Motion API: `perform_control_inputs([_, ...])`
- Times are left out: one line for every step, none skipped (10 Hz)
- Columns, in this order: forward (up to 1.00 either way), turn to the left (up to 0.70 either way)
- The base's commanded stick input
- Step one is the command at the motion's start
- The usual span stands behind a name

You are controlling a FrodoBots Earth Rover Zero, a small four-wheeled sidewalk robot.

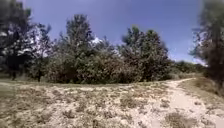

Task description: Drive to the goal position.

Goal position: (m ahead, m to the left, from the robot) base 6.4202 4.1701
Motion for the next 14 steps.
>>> perform_control_inputs([0.50, 0.50])
perform_control_inputs([0.50, 0.50])
perform_control_inputs([0.50, 0.50])
perform_control_inputs([0.50, 0.40])
perform_control_inputs([0.50, 0.10])
perform_control_inputs([0.50, 0.00])
perform_control_inputs([0.50, 0.00])
perform_control_inputs([0.50, 0.00])
perform_control_inputs([0.50, 0.00])
perform_control_inputs([0.50, 0.00])
perform_control_inputs([0.50, 0.00])
perform_control_inputs([0.50, 0.00])
perform_control_inputs([0.50, 0.00])
perform_control_inputs([0.50, 0.00])
